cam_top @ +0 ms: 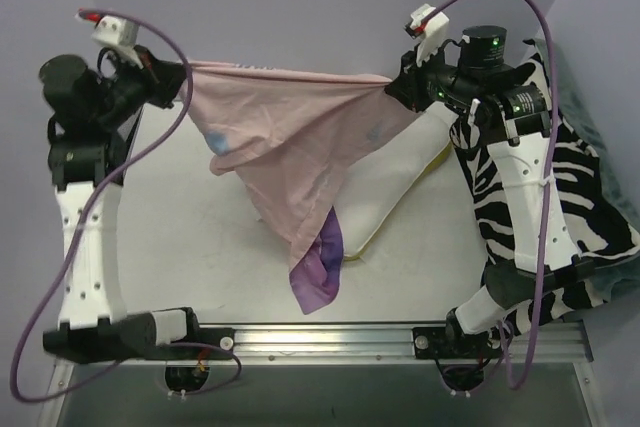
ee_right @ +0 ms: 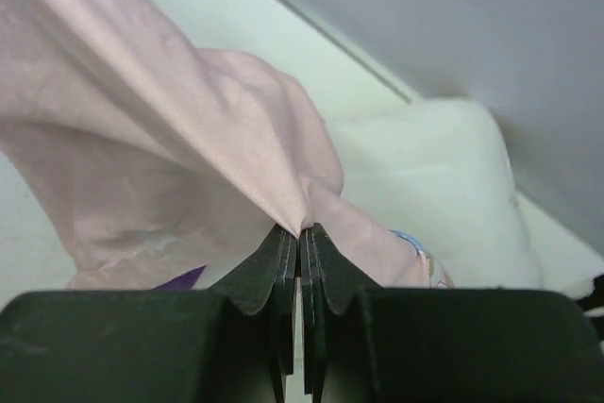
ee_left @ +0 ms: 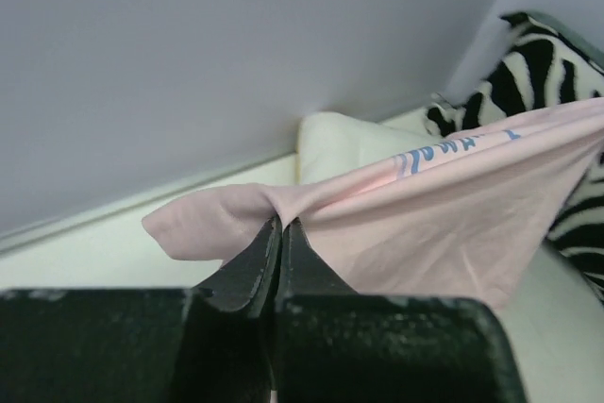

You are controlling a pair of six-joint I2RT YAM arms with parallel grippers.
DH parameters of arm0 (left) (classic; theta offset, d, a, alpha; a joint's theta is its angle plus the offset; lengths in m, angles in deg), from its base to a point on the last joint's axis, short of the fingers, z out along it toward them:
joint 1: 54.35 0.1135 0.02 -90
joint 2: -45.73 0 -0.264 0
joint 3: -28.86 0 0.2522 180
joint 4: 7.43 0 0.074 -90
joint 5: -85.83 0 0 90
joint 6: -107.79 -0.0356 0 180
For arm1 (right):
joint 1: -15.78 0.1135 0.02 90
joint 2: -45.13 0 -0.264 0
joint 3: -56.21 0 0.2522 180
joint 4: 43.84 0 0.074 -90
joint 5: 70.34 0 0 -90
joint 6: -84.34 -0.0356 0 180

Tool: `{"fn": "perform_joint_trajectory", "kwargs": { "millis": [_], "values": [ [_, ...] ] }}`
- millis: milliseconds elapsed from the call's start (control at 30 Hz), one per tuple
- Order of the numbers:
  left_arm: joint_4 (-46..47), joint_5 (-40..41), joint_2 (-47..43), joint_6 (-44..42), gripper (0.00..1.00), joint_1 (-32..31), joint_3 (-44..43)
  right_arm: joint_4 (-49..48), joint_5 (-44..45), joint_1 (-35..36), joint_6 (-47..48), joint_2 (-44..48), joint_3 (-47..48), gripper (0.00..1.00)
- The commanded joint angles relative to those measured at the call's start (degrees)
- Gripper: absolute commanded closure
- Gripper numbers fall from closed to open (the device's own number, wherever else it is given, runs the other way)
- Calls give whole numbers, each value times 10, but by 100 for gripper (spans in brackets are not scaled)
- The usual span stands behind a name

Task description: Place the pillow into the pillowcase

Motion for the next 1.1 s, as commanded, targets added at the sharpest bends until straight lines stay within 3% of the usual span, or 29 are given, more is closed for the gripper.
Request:
{"fn": "perform_joint_trajectory", "kwargs": {
  "millis": [0,100,300,500,633,700,867,1000,1067],
  "values": [
    [-32,177,-153,-85,100,41,51,41,87,38,62,-22,100,100],
    [-76,256,-268,-110,100,44,74,8,123,70,75,-20,144,100],
    [-186,416,-406,-154,100,43,26,-129,165,152,101,72,91,100],
    [-249,472,-432,-184,100,56,-44,-215,182,195,135,119,80,100],
    [-249,498,-424,-206,100,53,-27,-257,186,228,178,104,67,100],
    [-232,533,-412,-221,100,41,4,-290,187,240,200,84,34,100],
    [-72,562,-388,-269,100,18,193,-381,210,241,220,-10,-7,100],
    [51,549,-298,-275,100,34,299,-443,260,241,233,-189,90,100],
    [121,523,-248,-253,100,75,322,-504,281,238,249,-260,140,100]
  ]
}}
